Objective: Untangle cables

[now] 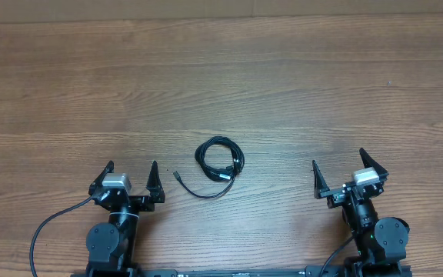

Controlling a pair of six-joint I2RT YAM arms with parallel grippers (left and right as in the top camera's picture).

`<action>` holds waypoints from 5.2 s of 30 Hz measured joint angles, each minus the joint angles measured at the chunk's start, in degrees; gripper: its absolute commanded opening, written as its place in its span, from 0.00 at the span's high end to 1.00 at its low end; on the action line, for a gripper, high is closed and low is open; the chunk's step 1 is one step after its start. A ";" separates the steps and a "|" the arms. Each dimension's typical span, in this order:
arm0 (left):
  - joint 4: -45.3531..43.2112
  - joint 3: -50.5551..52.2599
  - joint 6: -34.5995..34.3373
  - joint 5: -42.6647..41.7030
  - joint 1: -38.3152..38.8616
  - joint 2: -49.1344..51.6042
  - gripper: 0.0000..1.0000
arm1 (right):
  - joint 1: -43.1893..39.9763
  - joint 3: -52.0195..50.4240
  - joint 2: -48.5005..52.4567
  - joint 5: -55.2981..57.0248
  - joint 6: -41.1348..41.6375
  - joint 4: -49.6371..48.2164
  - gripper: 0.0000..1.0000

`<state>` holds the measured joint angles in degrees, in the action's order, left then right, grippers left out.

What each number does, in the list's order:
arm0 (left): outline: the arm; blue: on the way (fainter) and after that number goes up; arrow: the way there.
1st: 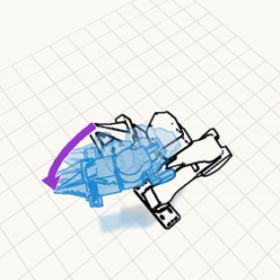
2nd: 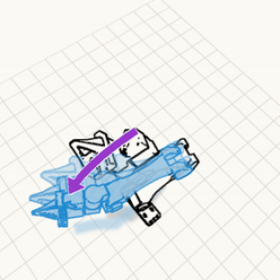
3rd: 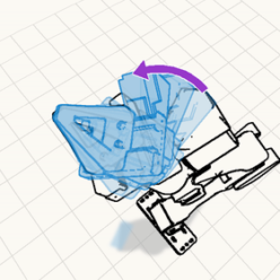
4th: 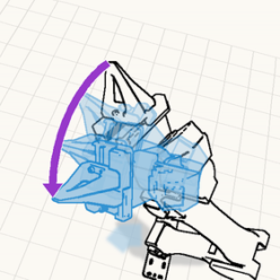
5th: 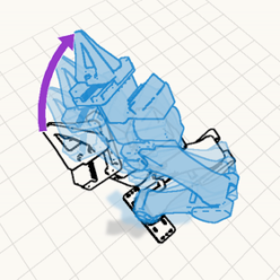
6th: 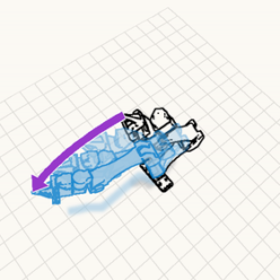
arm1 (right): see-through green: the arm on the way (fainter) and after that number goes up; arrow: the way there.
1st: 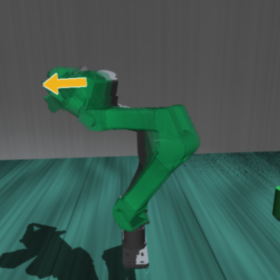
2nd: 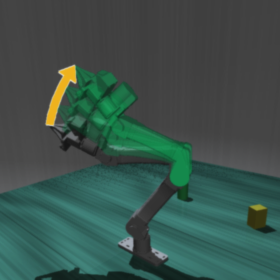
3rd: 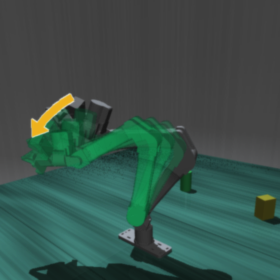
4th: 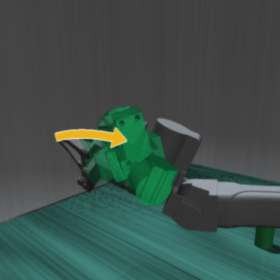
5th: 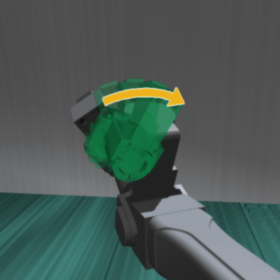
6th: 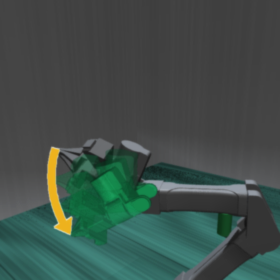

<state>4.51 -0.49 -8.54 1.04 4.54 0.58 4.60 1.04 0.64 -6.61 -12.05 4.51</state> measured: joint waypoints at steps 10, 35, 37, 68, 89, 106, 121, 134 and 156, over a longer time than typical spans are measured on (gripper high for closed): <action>0.02 0.00 9.03 -0.22 -5.40 0.00 0.00 | 0.00 0.00 0.00 0.02 0.04 0.00 0.00; 0.02 -0.02 10.25 -0.22 -5.40 0.00 0.00 | -0.02 0.00 0.00 0.02 0.02 0.00 0.00; 0.02 -0.02 10.25 -0.20 -5.40 0.00 0.00 | -0.02 0.00 -0.02 0.02 0.02 0.00 0.00; 0.02 -0.02 10.25 -0.22 -5.40 0.00 0.01 | 0.00 0.00 0.00 0.00 0.00 0.00 0.00; 0.02 -0.02 10.25 -0.20 -5.40 0.00 0.01 | 0.00 0.00 0.00 0.02 0.02 0.02 0.00; 0.02 -0.02 10.25 -0.22 -5.40 0.00 0.01 | -0.02 0.00 0.00 0.02 0.02 0.00 0.00; 0.00 -0.02 10.25 -0.22 -5.40 0.00 0.00 | 0.00 0.00 0.00 0.00 0.00 0.02 0.00; 0.02 -0.02 10.25 -0.22 -5.40 0.00 0.01 | -0.02 0.00 -0.02 0.02 0.02 0.02 0.00; 0.02 -0.02 10.25 -0.22 -5.40 0.00 0.00 | 0.00 0.00 0.00 0.00 0.02 0.02 0.00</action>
<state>4.54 -0.51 1.72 0.82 -0.86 0.58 4.60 1.04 0.64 -6.61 -12.03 4.54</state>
